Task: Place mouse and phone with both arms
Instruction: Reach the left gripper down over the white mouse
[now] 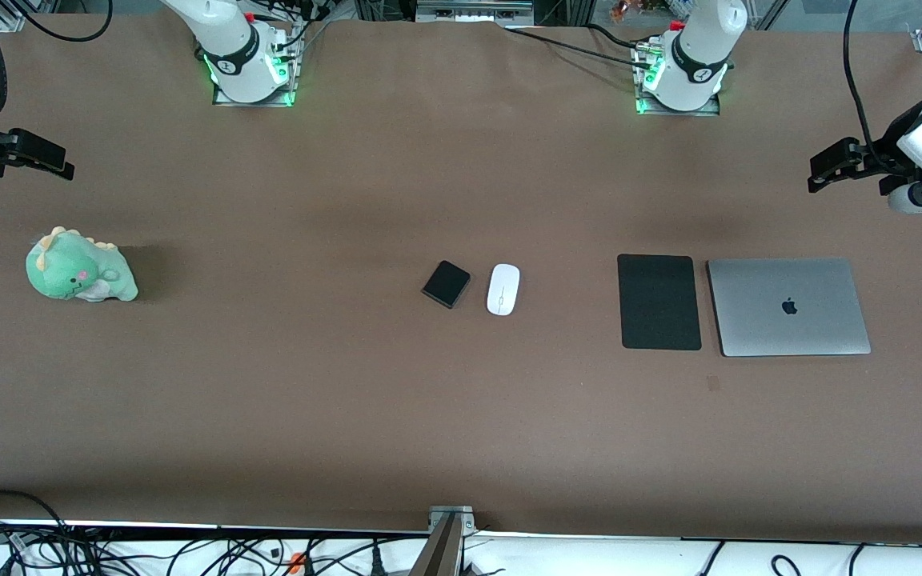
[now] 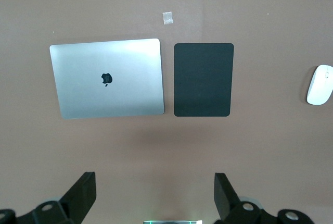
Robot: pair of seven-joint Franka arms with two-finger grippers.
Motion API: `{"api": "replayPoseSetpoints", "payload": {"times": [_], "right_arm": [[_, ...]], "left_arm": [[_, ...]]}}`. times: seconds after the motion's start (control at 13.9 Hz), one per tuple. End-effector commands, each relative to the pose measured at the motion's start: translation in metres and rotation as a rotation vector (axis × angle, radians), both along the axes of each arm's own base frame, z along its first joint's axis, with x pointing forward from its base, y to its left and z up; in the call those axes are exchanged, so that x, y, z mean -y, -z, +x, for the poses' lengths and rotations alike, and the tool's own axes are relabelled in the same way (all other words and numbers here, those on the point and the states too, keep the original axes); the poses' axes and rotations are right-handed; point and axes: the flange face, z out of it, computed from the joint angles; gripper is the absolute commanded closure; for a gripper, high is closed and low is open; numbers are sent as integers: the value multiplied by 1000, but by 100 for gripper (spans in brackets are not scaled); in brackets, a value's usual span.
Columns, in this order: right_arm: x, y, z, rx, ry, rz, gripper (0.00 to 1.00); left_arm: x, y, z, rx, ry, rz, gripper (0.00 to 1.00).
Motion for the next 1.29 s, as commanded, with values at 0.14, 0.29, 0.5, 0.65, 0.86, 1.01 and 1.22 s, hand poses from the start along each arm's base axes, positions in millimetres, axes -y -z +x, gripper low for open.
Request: {"api": "replayPoseSetpoints", "payload": {"times": [0.14,0.29,0.5,0.65,0.86,1.01,1.22], "right_arm": [[0,-5,2,0,2,14,0],[0,-4,2,-5,2,14,0],[-1,-4,2,-5,0,11,0],[-1,-3,2,-10,-1,5,0],[-1,3,4,-22,-3,2,0],[-1,6,5,-30,-3,2,0],[-3,25,11,-66,-8,1,0]], "left_arm": [[2,0,2,-13,13,-32,0],[9,14,4,-60,20,-60,0],[40,62,24,-151,69,-83,0],[78,101,35,-206,118,-95,0],[129,151,57,-178,166,-118,0],[174,179,64,-141,147,-133,0],[257,217,56,-102,61,-120,0]]}}
